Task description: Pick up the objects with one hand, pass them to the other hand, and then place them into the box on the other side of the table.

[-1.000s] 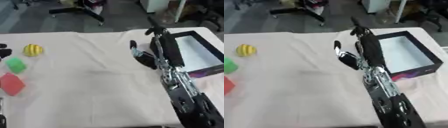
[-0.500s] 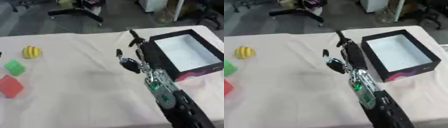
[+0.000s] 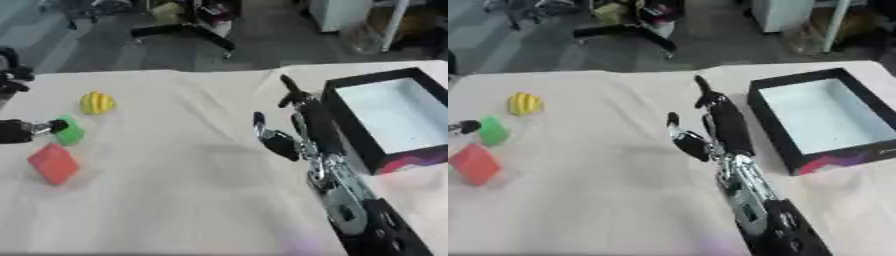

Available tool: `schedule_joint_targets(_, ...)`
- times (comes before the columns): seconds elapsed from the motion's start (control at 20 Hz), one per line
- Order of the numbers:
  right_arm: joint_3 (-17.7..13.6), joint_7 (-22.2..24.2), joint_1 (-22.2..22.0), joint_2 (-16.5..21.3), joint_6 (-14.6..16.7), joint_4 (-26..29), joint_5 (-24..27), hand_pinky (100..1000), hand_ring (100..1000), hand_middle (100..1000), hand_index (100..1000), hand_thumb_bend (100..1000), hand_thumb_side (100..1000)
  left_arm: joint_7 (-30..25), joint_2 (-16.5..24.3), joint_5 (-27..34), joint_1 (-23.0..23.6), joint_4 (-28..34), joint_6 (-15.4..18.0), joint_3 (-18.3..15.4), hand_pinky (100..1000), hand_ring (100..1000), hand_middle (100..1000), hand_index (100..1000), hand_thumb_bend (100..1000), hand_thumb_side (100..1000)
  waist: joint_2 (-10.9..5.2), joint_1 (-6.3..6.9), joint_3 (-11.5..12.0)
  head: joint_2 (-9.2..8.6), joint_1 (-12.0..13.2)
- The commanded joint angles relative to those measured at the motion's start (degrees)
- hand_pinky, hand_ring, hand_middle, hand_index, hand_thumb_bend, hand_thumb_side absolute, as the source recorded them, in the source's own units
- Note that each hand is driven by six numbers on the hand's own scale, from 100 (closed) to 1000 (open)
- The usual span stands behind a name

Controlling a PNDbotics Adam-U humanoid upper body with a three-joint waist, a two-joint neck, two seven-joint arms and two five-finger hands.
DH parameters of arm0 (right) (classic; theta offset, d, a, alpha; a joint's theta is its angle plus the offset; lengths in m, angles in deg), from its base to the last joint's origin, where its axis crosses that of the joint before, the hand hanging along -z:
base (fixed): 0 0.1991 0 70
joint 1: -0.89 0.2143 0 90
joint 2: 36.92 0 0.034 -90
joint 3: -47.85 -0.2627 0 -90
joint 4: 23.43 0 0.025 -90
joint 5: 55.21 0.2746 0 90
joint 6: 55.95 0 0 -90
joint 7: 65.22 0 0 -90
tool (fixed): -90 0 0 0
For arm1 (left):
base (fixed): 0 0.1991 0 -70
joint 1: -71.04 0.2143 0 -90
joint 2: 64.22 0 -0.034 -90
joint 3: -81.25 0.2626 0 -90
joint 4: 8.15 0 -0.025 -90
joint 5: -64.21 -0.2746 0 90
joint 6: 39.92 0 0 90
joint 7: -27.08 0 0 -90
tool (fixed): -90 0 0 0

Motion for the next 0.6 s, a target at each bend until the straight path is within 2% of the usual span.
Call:
schedule_joint_targets(0.05, 0.4, 0.1, 0.4, -0.2, 0.6, 0.2, -1.0, 400, 795, 582, 1000, 245, 499, 0.0, 11.7, -9.6, -4.3, -11.7, 11.6, 9.7, 875, 825, 833, 953, 677, 372, -1.03, 0.35, -0.1, 0.31, 2.8)
schedule_joint_targets(0.15, 0.6, 0.3, 0.1, -0.3, 0.9, 0.0, -1.1, 400, 795, 582, 1000, 244, 500, 1.5, 13.7, -15.7, -7.4, -17.4, 17.5, 14.6, 877, 827, 828, 935, 648, 344, -1.32, 0.57, -0.3, 0.31, 4.0)
schedule_joint_targets(0.25, 0.8, 0.4, -0.1, -0.3, 1.0, -0.1, -1.2, 400, 795, 582, 1000, 243, 502, 3.5, 13.4, -21.0, -9.4, -22.2, 21.0, 16.6, 875, 827, 826, 930, 653, 328, -1.46, 0.65, -0.4, 0.31, 4.7)
schedule_joint_targets(0.45, 0.7, 0.3, -0.2, -0.3, 1.0, -0.1, -1.4, 400, 795, 581, 1000, 244, 499, 7.8, 11.3, -27.8, -11.2, -27.9, 24.9, 17.5, 880, 834, 840, 938, 664, 315, -1.50, 0.68, -0.5, 0.31, 4.8)
schedule_joint_targets(0.6, 0.6, 0.1, -0.2, -0.4, 0.9, 0.1, -1.6, 400, 795, 581, 1000, 242, 500, 12.2, 9.6, -31.0, -12.6, -29.7, 25.8, 17.4, 892, 846, 859, 951, 668, 332, -1.50, 0.65, -0.5, 0.31, 4.6)
